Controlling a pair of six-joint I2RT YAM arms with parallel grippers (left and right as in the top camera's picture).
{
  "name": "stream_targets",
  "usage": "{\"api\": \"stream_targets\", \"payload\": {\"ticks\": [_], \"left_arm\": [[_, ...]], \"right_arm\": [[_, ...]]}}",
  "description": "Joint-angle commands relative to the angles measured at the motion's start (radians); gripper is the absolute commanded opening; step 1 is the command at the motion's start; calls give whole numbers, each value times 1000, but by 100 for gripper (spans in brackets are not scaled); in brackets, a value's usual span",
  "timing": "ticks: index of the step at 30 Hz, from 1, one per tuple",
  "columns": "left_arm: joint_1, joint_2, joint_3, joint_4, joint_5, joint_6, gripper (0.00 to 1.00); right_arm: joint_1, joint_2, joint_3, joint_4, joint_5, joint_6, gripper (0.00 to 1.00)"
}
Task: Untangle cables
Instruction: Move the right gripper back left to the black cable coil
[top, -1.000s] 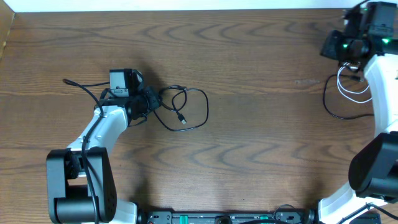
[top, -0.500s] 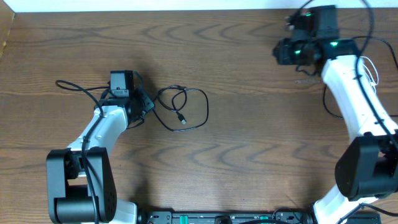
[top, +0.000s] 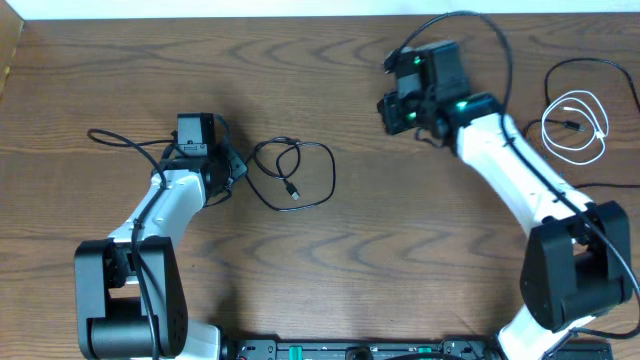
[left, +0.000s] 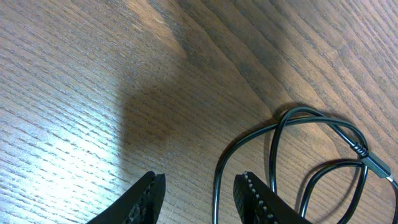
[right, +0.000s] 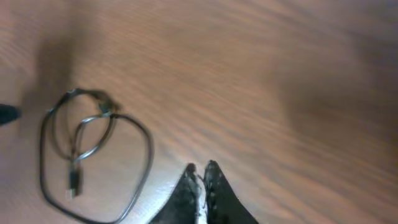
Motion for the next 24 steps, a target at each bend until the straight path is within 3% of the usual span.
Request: {"api": "stream_targets", "payload": {"ticks": [1,2,3,9,19,24], "left_arm": [[7,-7,3,-3,-18,-6,30],[7,-7,3,-3,-18,-6,21],[7,-7,3,-3,-18,-6,20],[7,-7,3,-3,-18,-5,20],[7,-7,3,-3,-17,-6,21],[7,-7,3,-3,-17,-6,29]], "right_arm": [[57,9,-38,71,-21,-2,1],[78,9,-29,103,-21,7,1],[89,9,-8,101,-21,18,1],[128,9,121,17,-85,28,1],[201,89,126,33,-103,20,1],[246,190,126,101,-103,21,1]]}}
